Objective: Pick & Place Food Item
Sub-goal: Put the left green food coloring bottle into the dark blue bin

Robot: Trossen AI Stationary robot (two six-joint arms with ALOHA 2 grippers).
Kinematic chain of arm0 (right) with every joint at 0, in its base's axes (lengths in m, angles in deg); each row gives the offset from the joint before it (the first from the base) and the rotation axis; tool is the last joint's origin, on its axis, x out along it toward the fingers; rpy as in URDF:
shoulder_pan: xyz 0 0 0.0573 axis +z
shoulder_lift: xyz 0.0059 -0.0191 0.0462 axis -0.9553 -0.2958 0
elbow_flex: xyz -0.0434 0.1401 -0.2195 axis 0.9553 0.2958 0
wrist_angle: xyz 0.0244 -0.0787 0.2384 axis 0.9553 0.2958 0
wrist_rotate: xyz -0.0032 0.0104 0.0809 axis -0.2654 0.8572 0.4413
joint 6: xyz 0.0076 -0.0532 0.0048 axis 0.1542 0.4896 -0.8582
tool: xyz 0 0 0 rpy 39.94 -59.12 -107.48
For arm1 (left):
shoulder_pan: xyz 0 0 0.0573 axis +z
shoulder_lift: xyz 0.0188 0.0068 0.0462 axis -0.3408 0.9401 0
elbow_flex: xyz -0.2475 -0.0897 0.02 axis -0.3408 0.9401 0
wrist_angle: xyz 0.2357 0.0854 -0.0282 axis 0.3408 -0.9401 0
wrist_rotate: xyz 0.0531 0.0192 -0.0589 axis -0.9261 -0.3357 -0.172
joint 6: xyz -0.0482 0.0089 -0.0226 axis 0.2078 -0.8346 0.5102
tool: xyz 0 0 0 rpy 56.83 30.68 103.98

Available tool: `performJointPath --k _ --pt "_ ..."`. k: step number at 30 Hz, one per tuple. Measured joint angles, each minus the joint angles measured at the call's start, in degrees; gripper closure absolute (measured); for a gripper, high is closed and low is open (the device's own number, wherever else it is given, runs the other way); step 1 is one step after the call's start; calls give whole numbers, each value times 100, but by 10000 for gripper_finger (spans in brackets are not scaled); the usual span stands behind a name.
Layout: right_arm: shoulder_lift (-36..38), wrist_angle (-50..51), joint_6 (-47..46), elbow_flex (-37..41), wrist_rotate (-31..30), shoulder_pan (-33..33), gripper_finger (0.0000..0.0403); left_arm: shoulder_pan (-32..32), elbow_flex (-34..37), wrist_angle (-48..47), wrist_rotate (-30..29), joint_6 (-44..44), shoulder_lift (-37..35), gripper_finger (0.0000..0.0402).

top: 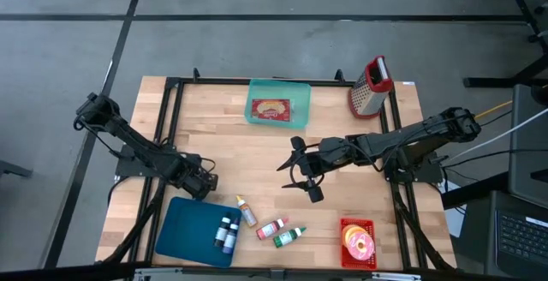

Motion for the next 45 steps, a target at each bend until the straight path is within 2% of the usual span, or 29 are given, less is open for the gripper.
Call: performJointPath --k 4,12,18,23,27,34,37,41,45 --pt "0 0 -5 0 0 0 158 -1 0 57 -286 -258 2 284" --pt "0 -170 -133 0 0 0 158 -27 -364 220 -1734 -1109 -138 288" --pt "0 -203 -328 0 0 0 158 -403 -1232 269 -2902 -1745 -236 289" --pt "0 -249 -470 0 0 0 158 -912 -2102 576 -3424 -2138 -181 291" --pt "0 -314 -495 0 0 0 158 -1299 -2580 654 -3304 -1891 105 290" --pt "0 -337 -498 0 0 0 158 -1963 -2754 742 -2495 -130 1128 289" --pt "0 -339 -496 0 0 0 158 -2212 -2754 1012 -2405 473 1615 290" --pt "0 -350 -496 0 0 0 158 -2317 -2754 1401 -2145 633 2071 291" --pt "0 -380 -500 0 0 0 158 -2291 -2754 1395 -2057 648 2213 289"
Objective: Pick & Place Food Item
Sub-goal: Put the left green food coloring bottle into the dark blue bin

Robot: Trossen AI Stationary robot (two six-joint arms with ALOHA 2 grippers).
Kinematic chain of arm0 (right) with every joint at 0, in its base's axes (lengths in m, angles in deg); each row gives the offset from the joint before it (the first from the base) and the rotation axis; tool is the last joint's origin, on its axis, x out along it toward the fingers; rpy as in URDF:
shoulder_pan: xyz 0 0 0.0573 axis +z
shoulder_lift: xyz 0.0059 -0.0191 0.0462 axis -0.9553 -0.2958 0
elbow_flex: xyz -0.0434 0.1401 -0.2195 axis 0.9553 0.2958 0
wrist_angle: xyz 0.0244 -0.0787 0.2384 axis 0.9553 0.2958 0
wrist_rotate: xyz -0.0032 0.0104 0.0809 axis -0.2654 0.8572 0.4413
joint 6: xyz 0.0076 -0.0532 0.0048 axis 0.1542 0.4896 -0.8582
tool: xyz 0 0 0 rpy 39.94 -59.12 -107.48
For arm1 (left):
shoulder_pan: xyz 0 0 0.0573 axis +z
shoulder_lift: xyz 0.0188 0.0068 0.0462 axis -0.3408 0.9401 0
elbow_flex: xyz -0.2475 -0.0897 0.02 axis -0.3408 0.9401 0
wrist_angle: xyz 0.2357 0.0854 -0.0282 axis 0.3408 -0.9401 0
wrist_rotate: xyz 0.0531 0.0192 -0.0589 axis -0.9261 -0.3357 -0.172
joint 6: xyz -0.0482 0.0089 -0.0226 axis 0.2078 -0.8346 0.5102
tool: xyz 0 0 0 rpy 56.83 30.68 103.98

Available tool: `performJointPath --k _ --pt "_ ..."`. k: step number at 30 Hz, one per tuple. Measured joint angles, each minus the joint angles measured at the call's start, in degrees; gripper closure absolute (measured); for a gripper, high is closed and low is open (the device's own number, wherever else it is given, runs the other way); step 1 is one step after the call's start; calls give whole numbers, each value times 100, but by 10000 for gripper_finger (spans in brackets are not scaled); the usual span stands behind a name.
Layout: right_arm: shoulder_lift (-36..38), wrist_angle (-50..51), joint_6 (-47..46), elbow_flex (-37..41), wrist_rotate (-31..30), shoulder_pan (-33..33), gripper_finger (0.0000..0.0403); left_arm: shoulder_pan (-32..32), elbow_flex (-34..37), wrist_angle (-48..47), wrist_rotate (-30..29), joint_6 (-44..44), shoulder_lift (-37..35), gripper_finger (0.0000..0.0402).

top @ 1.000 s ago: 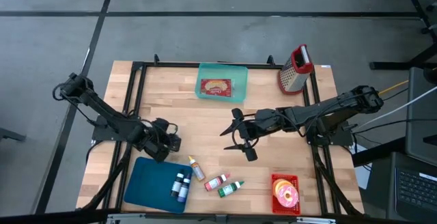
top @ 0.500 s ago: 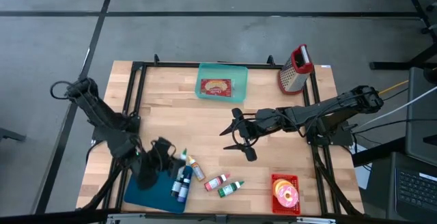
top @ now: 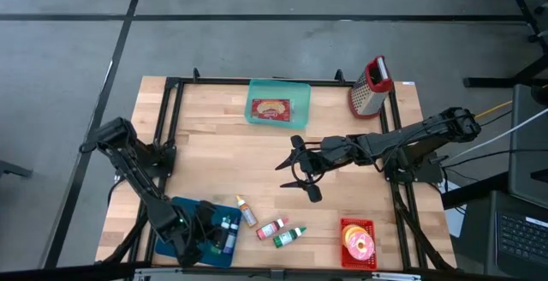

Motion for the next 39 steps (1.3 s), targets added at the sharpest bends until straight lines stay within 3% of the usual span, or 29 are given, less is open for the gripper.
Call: performJointPath --k 17,32,39 --pt "0 7 -105 0 -135 2 158 166 -2 -1238 1108 196 54 289" --pt "0 9 -101 0 -131 2 158 236 -2 -1212 1067 198 212 285" --pt "0 9 -79 0 -131 1 158 232 0 -1180 796 68 231 232"
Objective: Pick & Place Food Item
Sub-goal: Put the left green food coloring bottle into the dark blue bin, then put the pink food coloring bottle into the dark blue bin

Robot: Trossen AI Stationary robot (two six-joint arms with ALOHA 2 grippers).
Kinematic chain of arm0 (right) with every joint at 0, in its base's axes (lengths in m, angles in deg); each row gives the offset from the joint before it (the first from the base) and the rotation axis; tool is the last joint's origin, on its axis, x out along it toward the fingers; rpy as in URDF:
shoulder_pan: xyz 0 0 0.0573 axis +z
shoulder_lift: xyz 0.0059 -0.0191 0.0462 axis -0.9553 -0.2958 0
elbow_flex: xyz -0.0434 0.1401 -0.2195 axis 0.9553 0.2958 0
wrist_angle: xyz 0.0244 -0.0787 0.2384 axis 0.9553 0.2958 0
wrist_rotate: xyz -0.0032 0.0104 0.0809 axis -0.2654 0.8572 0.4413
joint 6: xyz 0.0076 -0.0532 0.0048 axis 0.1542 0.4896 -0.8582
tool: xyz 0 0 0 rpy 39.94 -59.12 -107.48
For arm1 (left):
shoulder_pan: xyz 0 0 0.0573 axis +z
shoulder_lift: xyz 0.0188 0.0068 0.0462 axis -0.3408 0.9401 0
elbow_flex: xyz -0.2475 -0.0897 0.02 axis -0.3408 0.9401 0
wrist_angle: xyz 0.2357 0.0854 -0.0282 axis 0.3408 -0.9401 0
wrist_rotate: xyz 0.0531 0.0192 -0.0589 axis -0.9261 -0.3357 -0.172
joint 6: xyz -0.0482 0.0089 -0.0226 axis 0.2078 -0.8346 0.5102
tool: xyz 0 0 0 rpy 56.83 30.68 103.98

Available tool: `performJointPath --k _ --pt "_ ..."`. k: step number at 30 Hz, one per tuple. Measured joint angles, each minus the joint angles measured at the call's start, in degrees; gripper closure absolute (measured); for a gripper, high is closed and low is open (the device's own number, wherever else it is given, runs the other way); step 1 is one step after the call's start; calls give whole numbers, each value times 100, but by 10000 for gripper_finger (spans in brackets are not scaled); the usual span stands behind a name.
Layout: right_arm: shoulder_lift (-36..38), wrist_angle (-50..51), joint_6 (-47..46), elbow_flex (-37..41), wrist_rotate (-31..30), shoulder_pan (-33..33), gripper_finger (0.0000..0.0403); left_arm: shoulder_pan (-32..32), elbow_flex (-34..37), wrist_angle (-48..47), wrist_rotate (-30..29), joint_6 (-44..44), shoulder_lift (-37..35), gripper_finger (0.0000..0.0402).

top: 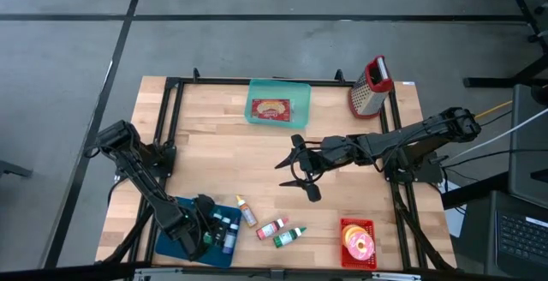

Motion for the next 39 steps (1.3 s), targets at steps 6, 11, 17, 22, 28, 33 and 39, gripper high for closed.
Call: performJointPath --k 6,11,17,22,28,33,39 --pt "0 0 78 0 0 1 158 -11 0 -63 -172 -61 0 188" --pt "0 0 11 0 -4 1 158 -11 0 -114 -456 -106 -140 180" --pt "0 0 -77 0 -22 1 158 -11 -292 -655 -1342 -318 -491 182" --pt "0 2 -157 0 -22 1 158 -11 -661 -945 -2759 -833 -663 180" --pt "0 2 -185 -2 -22 6 158 485 -1196 -782 -2175 -2823 -576 180" --pt "0 2 -317 0 -22 6 158 1350 -1267 105 -1221 -4697 -349 180" --pt "0 17 -492 -2 -20 6 158 2210 -1268 1039 -95 -6460 37 180"
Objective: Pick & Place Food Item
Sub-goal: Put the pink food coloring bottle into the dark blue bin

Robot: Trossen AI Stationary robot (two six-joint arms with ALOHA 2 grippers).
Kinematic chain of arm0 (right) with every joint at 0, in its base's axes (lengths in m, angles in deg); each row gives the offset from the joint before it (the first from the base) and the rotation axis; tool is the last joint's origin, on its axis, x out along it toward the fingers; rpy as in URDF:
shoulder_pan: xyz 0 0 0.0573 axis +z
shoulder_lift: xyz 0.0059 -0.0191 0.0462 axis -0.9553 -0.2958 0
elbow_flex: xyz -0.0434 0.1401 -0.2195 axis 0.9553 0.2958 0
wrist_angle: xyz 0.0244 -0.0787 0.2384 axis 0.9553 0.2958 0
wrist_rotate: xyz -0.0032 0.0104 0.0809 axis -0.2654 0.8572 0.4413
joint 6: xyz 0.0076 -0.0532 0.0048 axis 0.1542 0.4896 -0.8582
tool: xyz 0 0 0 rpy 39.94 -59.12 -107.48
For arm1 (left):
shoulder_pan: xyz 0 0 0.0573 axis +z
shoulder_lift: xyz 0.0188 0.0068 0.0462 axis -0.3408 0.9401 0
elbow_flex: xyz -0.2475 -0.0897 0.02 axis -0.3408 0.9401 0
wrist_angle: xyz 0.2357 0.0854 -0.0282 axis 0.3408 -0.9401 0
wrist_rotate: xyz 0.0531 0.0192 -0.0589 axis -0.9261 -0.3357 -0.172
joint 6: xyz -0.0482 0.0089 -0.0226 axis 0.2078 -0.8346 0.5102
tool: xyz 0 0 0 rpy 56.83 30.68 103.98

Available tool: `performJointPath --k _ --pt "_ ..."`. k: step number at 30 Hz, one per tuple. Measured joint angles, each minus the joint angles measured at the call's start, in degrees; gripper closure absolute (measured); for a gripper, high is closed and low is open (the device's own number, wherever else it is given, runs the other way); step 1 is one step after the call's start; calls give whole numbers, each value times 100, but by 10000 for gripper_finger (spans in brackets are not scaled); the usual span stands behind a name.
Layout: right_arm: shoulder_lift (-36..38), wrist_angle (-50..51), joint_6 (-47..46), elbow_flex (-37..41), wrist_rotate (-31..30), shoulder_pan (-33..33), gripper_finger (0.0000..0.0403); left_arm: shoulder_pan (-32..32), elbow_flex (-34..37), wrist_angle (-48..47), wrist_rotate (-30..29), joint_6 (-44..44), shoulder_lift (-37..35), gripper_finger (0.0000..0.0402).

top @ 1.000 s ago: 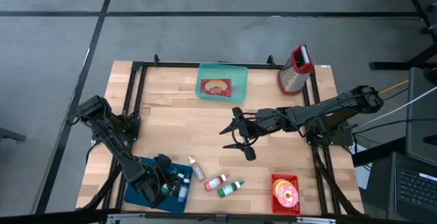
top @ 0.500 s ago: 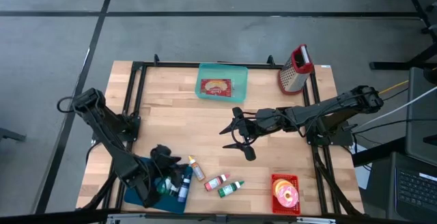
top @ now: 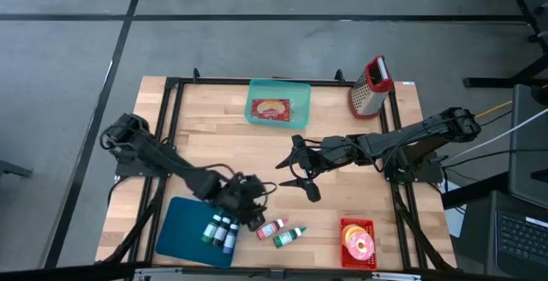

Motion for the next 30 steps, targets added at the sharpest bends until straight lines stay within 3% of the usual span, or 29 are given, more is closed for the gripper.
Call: performJointPath --k 5,13,16,24,30 --pt "0 184 -42 -1 2 0 158 293 0 94 525 -709 444 180" --pt "0 261 -40 -1 -21 0 158 312 -2 1229 969 -1206 1079 180" --pt "140 302 36 -10 -534 0 158 304 -2 1210 938 -1207 1151 180" --pt "1721 982 720 46 -848 300 158 162 -2 1278 693 -1211 1127 180" --pt "3268 543 737 1393 -1632 831 158 147 -2 1314 628 -1002 1126 180"
